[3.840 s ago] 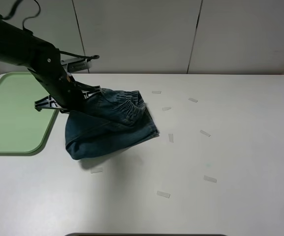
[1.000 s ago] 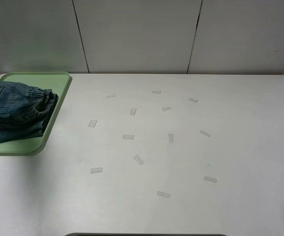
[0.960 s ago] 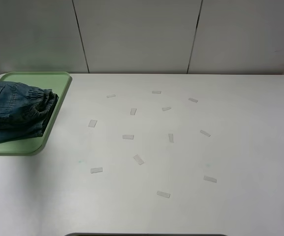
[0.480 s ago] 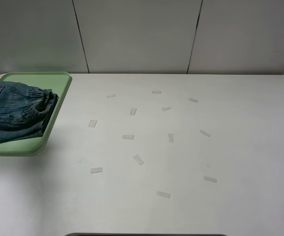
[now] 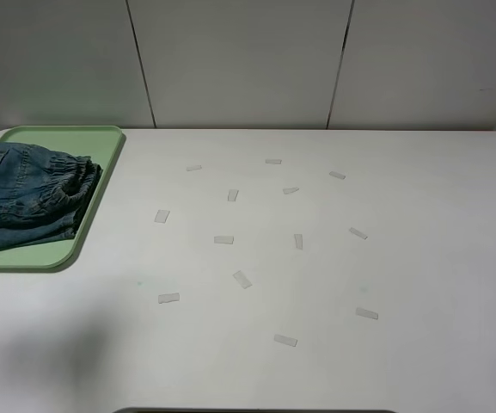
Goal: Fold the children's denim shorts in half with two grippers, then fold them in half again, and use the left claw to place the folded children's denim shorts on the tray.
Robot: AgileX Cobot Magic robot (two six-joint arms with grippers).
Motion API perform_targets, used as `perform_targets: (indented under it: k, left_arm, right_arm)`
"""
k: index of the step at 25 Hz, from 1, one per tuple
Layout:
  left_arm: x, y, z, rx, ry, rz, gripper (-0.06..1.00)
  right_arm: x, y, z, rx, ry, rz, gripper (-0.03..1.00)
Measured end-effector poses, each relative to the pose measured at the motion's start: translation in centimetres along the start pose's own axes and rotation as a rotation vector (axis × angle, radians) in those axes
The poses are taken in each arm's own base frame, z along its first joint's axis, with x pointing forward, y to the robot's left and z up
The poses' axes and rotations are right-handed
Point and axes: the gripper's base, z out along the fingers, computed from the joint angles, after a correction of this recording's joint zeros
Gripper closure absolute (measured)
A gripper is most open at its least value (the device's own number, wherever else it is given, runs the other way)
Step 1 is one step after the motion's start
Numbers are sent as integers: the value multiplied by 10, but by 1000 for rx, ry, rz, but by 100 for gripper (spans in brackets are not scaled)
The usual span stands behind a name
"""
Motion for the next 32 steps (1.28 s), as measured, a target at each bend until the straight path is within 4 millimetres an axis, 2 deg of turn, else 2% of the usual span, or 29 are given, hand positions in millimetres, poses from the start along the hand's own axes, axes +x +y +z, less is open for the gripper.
perform_targets:
  k: [4,9,13,17,24,32]
  left_arm:
    - [34,-7,-16,3,-65,6,-5]
    - [87,-17,-33,2,-180,46,-5]
    - [128,-26,-37,11,-275,46,-5]
    - [160,-35,-34,43,-355,74,-5]
    - [201,-42,-11,139,-423,225,-5]
    - [220,-43,12,193,-532,298,-5]
  right_arm:
    - [0,0,0,0,0,0,27]
    - [0,0,0,0,0,0,27]
    - [0,0,0,0,0,0,27]
    - [0,0,0,0,0,0,27]
    - [0,0,0,0,0,0,27]
    - [0,0,0,0,0,0,27]
